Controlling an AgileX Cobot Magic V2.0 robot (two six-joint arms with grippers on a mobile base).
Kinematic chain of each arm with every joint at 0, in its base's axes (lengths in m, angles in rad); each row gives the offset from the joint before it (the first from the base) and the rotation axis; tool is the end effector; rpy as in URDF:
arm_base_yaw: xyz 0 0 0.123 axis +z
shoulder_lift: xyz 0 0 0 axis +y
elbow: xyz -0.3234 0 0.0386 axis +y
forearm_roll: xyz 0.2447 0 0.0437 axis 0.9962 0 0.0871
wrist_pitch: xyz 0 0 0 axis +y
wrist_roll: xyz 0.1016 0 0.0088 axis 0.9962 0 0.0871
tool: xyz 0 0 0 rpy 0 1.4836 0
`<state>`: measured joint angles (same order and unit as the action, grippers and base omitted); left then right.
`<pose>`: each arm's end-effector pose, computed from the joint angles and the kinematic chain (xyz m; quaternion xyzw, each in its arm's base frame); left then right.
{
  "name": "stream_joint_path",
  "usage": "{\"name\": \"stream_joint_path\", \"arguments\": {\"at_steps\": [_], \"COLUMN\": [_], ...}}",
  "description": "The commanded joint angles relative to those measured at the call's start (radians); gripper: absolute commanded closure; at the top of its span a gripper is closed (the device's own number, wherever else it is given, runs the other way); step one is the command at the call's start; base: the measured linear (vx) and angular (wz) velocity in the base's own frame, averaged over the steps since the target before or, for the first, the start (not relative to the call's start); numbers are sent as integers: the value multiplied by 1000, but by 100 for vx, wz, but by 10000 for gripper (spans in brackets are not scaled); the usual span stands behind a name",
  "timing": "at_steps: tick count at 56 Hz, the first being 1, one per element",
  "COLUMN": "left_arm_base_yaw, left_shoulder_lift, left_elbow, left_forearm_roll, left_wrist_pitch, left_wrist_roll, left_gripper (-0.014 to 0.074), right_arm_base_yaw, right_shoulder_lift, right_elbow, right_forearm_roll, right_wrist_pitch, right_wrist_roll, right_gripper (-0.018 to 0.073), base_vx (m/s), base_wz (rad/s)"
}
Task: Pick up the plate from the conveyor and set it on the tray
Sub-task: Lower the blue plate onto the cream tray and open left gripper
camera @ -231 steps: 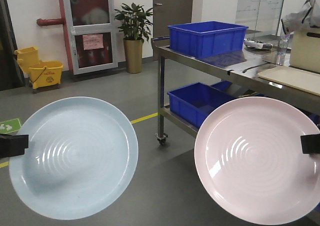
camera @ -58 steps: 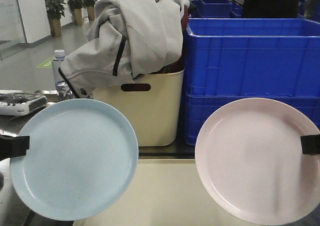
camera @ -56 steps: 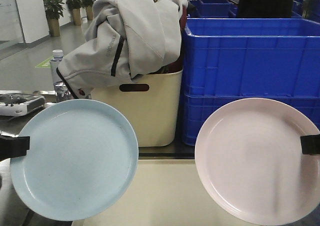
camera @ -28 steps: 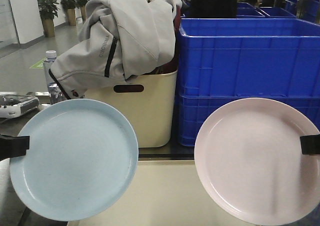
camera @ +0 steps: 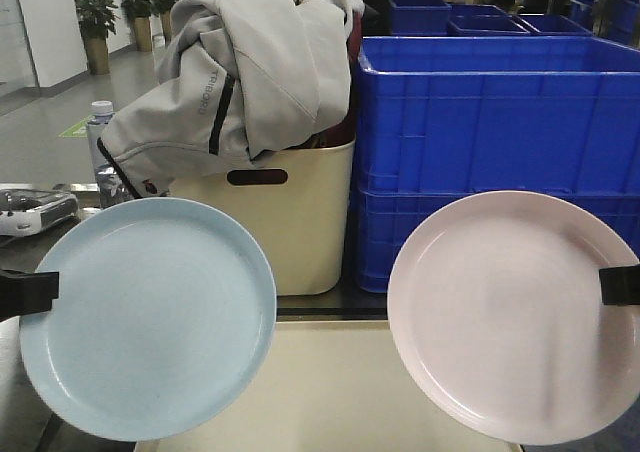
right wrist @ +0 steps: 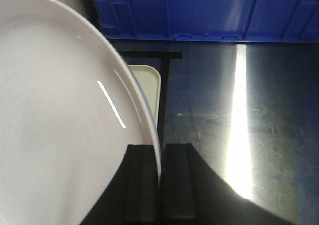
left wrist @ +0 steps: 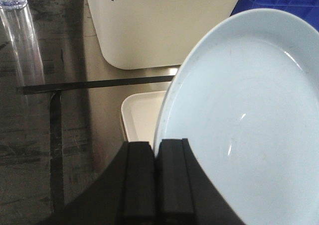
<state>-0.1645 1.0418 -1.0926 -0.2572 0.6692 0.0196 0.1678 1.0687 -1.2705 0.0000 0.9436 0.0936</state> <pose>0.1945 -0.0486 0.4281 0.0315 0.8615 -0.1544 0.4827 0.1874 0.0317 0.4548 -0.0333 0.8963 0.0576 0.4385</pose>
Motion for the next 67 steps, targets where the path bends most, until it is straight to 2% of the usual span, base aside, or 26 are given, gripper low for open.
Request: {"name": "stream_joint_path", "arguments": {"at_steps": [1, 18, 22, 29, 32, 35, 47, 56, 62, 67], "left_arm_base_yaw": [-4, -4, -4, -9, -17, -32, -79, -115, -135, -137], "left_shoulder_lift": [-20, -10, 17, 121, 182, 265, 420, 480, 498, 504], "left_elbow": [-31, -30, -30, -30, -30, -30, -30, -30, -30, -30], "left_forearm_roll": [-20, -25, -54, -185, -261, -373, -623, -734, -808, -841], "left_wrist_pitch": [-82, -85, -100, -126, -139, -153, -184, -198, -211, -211], "left_wrist_roll": [-2, 3, 3, 37, 83, 149, 331, 481, 561, 605], "left_gripper": [602, 602, 602, 602, 602, 602, 593, 538, 450, 360], "right_arm_base_yaw": [-4, -4, -4, -4, -4, -4, -4, -4, -4, -4], "right_shoulder_lift": [-18, -11, -11, -11, -11, -11, -11, -11, -11, -11], "right_elbow": [-25, -25, -25, -25, -25, -25, -25, -25, -25, -25], "right_forearm_roll": [6, 23, 25, 33, 35, 46, 54, 54, 55, 56], "right_wrist_pitch": [-85, -130, -146, -186, -190, -188, -190, -195, -195, -195], "right_wrist_roll": [-3, -3, -3, -2, -2, -2, -2, -2, -2, -2], "right_gripper": [571, 571, 571, 571, 571, 571, 571, 571, 571, 571], "base_vx": [0, 0, 0, 0, 0, 0, 0, 0, 0, 0], "base_wz": [0, 0, 0, 0, 0, 0, 0, 0, 0, 0]}}
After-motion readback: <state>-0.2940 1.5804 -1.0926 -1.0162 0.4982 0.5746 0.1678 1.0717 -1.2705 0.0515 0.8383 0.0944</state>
